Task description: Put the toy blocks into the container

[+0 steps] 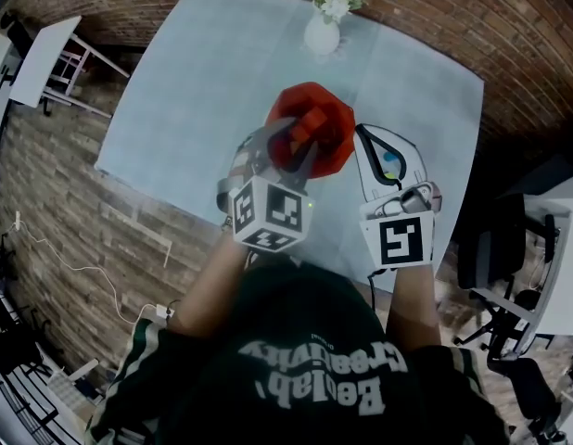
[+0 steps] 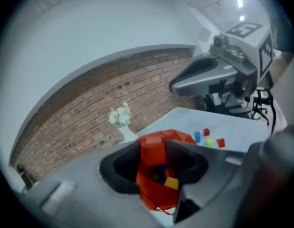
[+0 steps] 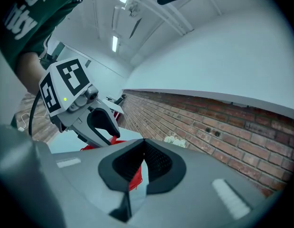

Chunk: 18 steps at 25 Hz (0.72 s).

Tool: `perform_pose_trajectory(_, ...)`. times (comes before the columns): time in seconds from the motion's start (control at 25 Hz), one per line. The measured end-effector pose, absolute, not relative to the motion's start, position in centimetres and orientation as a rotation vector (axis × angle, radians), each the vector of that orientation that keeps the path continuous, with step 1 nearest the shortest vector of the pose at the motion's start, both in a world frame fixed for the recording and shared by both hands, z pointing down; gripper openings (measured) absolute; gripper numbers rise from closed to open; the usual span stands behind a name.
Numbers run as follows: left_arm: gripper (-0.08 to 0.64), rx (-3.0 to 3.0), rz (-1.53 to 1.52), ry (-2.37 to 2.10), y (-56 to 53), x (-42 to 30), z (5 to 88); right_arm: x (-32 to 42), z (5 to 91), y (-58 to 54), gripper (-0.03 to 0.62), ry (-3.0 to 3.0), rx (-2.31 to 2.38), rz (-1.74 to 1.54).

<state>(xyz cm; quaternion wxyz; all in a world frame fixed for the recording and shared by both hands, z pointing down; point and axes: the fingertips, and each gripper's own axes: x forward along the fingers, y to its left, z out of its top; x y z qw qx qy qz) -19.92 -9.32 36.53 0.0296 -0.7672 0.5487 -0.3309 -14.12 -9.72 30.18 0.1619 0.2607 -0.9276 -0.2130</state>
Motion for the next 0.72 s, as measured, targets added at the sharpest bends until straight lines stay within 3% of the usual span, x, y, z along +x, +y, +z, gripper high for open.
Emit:
perform_pose_trajectory(0.52,0.159,-2.377,-0.995,1.687,-9.2,-19.7,36.4,-13.1,30.2,-9.6,0.006,-2.624,0.792,-0.596)
perform_pose_trajectory(0.6,0.004,-2.342,-0.987,1.714,-9.2,-20.0,36.1,-12.9,30.1,-9.5,0.006,-2.624,0.800,-0.597)
perform_pose_trajectory(0.72,0.003,-2.352,-0.992,1.716,-9.1,-19.8,36.0,-12.5,30.1,-9.4,0.006,-2.616,0.809,-0.601)
